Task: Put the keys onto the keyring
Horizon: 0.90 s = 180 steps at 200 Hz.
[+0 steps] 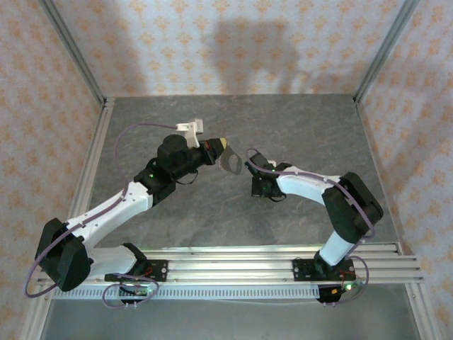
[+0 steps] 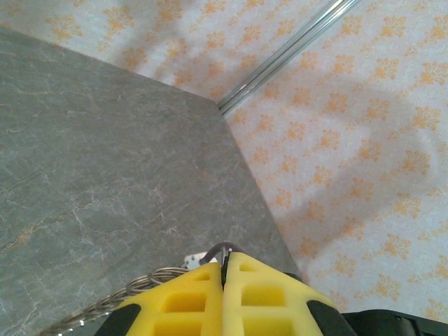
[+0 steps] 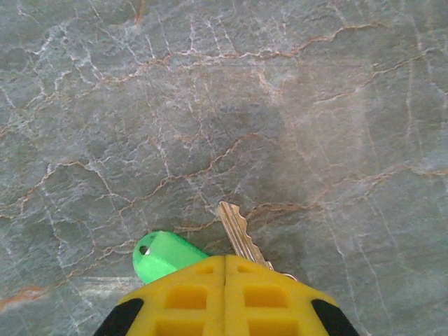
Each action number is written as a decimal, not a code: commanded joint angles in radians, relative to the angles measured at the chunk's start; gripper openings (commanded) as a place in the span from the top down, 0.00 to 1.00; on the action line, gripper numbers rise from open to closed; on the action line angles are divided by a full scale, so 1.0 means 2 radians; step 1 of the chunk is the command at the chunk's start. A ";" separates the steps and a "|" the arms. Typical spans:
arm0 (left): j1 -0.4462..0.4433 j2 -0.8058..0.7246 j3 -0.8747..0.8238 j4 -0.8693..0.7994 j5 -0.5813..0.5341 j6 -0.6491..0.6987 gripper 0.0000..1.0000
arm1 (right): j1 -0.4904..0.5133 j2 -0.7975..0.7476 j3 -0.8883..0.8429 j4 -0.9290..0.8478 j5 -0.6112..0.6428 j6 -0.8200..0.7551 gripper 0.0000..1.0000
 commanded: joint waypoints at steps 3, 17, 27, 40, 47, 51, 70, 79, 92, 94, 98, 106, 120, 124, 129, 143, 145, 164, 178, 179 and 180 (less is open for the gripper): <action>-0.004 -0.008 0.020 0.021 -0.005 0.012 1.00 | 0.001 -0.033 0.004 -0.022 0.021 0.002 0.85; -0.004 -0.007 0.020 0.021 -0.006 0.013 1.00 | 0.000 -0.042 0.003 -0.028 0.028 0.015 0.63; -0.004 -0.008 0.020 0.021 -0.006 0.013 1.00 | -0.001 -0.045 0.002 -0.036 0.034 0.026 0.59; -0.004 -0.008 0.021 0.021 -0.006 0.013 1.00 | -0.001 -0.046 0.001 -0.047 0.044 0.047 0.57; -0.004 -0.008 0.020 0.022 -0.006 0.013 1.00 | -0.001 -0.047 -0.002 -0.050 0.049 0.062 0.55; -0.004 -0.008 0.020 0.022 -0.006 0.013 1.00 | -0.001 -0.048 -0.003 -0.051 0.052 0.071 0.54; -0.004 -0.007 0.020 0.023 -0.005 0.013 1.00 | -0.002 -0.047 -0.008 -0.054 0.055 0.112 0.54; -0.004 -0.007 0.019 0.023 -0.005 0.013 1.00 | -0.003 -0.045 -0.009 -0.053 0.049 0.127 0.54; -0.004 -0.008 0.019 0.022 -0.005 0.013 1.00 | -0.003 -0.044 -0.013 -0.047 0.040 0.147 0.54; -0.004 -0.008 0.018 0.022 -0.005 0.013 1.00 | -0.002 -0.045 -0.015 -0.045 0.039 0.150 0.54; -0.004 -0.008 0.017 0.022 -0.005 0.013 1.00 | -0.002 -0.046 -0.016 -0.043 0.037 0.156 0.54; -0.004 -0.009 0.017 0.022 -0.005 0.014 1.00 | -0.003 -0.047 -0.021 -0.037 0.033 0.167 0.54; -0.004 -0.010 0.015 0.023 -0.006 0.013 1.00 | -0.004 -0.046 -0.026 -0.029 0.027 0.181 0.54; -0.004 -0.010 0.015 0.024 -0.006 0.013 1.00 | -0.003 -0.046 -0.027 -0.027 0.025 0.183 0.54; -0.004 -0.011 0.014 0.024 -0.006 0.013 1.00 | -0.003 -0.044 -0.028 -0.024 0.021 0.186 0.54; -0.004 -0.011 0.013 0.025 -0.006 0.013 1.00 | -0.003 -0.037 -0.031 -0.019 0.014 0.192 0.54; -0.004 -0.012 0.012 0.025 -0.006 0.013 1.00 | -0.003 -0.036 -0.032 -0.019 0.014 0.193 0.55; -0.004 -0.013 0.010 0.026 -0.007 0.013 1.00 | -0.003 -0.029 -0.040 -0.007 0.007 0.198 0.56; -0.004 -0.014 0.009 0.026 -0.007 0.014 1.00 | -0.003 -0.023 -0.044 0.001 0.002 0.201 0.57; -0.004 -0.014 0.010 0.026 -0.007 0.014 1.00 | -0.003 -0.024 -0.045 0.001 0.002 0.202 0.57; -0.004 -0.014 0.010 0.026 -0.007 0.014 1.00 | -0.003 -0.023 -0.045 0.002 0.002 0.202 0.58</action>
